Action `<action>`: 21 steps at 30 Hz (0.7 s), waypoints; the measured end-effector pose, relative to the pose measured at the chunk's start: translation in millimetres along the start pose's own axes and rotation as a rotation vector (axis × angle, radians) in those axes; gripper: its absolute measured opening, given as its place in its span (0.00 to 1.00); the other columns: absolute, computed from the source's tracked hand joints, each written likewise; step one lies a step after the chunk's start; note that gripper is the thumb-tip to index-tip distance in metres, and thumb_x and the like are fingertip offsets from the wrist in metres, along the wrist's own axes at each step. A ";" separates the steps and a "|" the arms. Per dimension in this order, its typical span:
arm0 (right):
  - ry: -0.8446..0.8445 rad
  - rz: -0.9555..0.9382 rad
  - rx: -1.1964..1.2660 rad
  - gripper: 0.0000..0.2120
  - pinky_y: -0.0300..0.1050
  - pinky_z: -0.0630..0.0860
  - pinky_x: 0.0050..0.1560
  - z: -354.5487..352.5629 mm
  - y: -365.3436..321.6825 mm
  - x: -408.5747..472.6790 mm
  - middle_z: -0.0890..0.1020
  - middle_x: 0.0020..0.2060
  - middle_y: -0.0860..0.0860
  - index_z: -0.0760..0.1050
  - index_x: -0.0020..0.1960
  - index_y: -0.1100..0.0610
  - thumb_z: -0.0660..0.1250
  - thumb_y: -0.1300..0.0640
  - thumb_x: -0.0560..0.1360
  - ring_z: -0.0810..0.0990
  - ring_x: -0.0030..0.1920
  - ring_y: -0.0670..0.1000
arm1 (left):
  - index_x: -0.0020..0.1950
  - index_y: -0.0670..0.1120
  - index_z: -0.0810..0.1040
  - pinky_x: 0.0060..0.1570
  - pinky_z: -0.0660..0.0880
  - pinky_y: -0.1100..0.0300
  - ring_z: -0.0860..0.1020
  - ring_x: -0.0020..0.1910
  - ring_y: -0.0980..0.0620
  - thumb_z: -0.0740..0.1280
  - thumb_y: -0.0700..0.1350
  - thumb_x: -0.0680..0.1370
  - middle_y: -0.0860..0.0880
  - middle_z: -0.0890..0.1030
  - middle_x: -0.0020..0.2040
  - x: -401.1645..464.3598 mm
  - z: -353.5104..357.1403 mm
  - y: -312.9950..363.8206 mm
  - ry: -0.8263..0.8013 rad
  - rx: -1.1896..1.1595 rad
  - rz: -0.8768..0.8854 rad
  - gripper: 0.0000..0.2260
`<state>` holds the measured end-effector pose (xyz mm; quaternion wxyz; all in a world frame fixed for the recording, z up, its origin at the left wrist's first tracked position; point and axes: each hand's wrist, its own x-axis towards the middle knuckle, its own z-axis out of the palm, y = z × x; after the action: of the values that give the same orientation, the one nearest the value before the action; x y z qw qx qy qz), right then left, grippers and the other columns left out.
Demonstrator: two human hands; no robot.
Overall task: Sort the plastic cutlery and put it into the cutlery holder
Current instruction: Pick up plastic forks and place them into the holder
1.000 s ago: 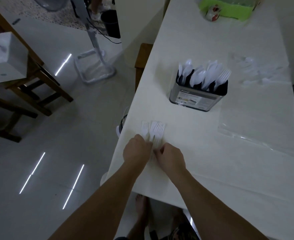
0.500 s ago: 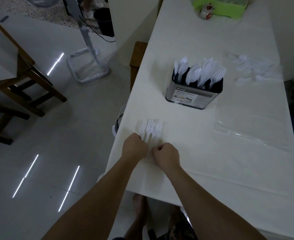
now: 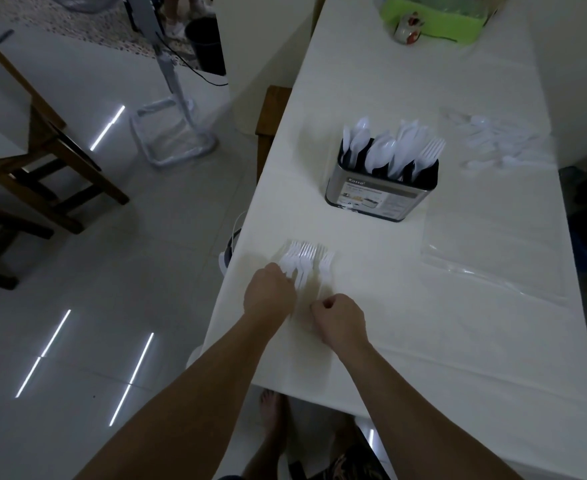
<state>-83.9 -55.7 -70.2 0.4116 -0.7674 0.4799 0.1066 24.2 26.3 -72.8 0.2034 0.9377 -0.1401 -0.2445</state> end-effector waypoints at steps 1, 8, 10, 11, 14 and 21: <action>-0.003 -0.010 -0.014 0.16 0.43 0.69 0.30 -0.4 0.4 -0.4 0.71 0.23 0.49 0.67 0.27 0.55 0.64 0.53 0.72 0.71 0.26 0.51 | 0.53 0.41 0.75 0.42 0.68 0.61 0.74 0.42 0.51 0.60 0.50 0.82 0.46 0.78 0.46 -0.2 -2.4 0.5 0.003 -0.022 -0.019 0.13; 0.003 -0.050 -0.004 0.14 0.41 0.63 0.28 0.9 -13.1 -4.1 0.71 0.26 0.47 0.67 0.31 0.54 0.64 0.52 0.73 0.70 0.28 0.47 | 0.50 0.46 0.66 0.36 0.67 0.59 0.72 0.35 0.53 0.60 0.40 0.79 0.52 0.71 0.36 -2.2 -21.2 -2.2 0.064 -0.212 -0.056 0.03; -0.006 -0.104 0.019 0.12 0.40 0.65 0.28 3.9 -22.0 -5.6 0.72 0.27 0.46 0.69 0.33 0.54 0.65 0.52 0.73 0.71 0.29 0.46 | 0.45 0.44 0.66 0.36 0.67 0.60 0.72 0.38 0.51 0.59 0.39 0.79 0.51 0.71 0.37 -0.3 -23.8 -0.9 0.017 -0.312 -0.109 0.04; -0.018 -0.135 0.026 0.12 0.39 0.65 0.29 6.3 -26.8 -6.6 0.73 0.28 0.46 0.69 0.34 0.54 0.65 0.52 0.74 0.72 0.30 0.46 | 0.42 0.45 0.67 0.37 0.67 0.59 0.72 0.39 0.50 0.58 0.39 0.79 0.50 0.71 0.37 0.5 -24.2 1.2 -0.005 -0.379 -0.147 0.06; -0.056 -0.198 0.044 0.09 0.37 0.66 0.31 14.2 -40.5 -10.4 0.76 0.32 0.45 0.73 0.39 0.53 0.66 0.50 0.75 0.74 0.33 0.44 | 0.42 0.45 0.70 0.44 0.72 0.55 0.73 0.39 0.51 0.60 0.46 0.80 0.49 0.73 0.39 -1.1 -26.1 6.5 -0.042 -0.599 -0.227 0.08; 0.001 -0.262 0.045 0.10 0.35 0.70 0.34 16.7 -46.7 -11.7 0.79 0.35 0.48 0.77 0.43 0.55 0.62 0.51 0.79 0.77 0.35 0.47 | 0.44 0.41 0.75 0.37 0.71 0.57 0.75 0.35 0.48 0.63 0.51 0.79 0.44 0.76 0.37 13.0 -28.9 -12.0 -0.029 -0.591 -0.235 0.14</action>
<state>-47.6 -26.5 -49.6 0.4389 -0.8141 0.3782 0.0407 52.0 41.1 -60.4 0.4355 0.8440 0.0435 -0.3100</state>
